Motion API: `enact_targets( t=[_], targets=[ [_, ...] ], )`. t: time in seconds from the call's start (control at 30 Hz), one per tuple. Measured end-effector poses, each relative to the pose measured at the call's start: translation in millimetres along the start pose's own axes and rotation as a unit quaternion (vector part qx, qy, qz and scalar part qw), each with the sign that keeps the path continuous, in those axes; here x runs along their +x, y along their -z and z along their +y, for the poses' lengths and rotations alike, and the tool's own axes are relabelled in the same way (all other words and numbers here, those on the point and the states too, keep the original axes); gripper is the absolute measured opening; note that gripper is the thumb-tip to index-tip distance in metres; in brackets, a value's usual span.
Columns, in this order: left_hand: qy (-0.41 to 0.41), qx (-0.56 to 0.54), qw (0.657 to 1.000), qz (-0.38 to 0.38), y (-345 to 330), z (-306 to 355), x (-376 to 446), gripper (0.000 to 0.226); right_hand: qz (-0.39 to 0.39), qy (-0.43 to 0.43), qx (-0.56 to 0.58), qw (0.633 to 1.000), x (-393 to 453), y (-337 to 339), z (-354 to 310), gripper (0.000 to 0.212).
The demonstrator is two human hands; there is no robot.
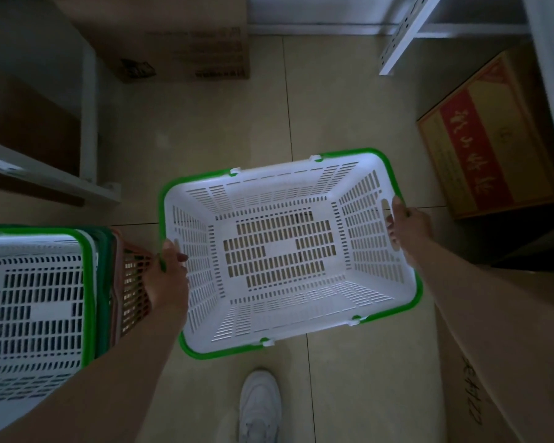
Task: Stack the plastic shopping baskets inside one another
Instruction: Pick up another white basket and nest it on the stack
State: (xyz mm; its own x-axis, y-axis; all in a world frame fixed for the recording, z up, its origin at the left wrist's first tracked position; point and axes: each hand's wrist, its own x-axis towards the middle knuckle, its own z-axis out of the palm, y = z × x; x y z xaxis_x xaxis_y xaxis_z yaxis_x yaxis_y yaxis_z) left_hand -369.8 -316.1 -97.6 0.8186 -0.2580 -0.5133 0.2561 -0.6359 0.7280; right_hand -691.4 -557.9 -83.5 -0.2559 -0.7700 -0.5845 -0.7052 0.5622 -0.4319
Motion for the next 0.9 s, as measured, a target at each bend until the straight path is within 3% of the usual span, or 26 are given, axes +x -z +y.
enact_targets(
  t=[0.53,0.63,0.73,0.9],
  targets=[
    [-0.038,0.029,0.998,-0.029,15,52,-9,0.053,0.066,-0.007,0.028,0.997,-43,37,-12,0.064],
    [-0.04,0.032,0.998,-0.029,24,64,-14,0.053,0.087,0.008,-0.001,0.996,-55,49,-18,0.056],
    [-0.028,0.027,0.998,-0.04,36,77,-18,0.055,0.114,0.032,-0.048,0.992,-70,59,-25,0.071],
    [-0.022,0.002,0.997,-0.075,51,104,-30,0.054,0.141,0.037,-0.079,0.986,-99,85,-44,0.071]
  ],
)
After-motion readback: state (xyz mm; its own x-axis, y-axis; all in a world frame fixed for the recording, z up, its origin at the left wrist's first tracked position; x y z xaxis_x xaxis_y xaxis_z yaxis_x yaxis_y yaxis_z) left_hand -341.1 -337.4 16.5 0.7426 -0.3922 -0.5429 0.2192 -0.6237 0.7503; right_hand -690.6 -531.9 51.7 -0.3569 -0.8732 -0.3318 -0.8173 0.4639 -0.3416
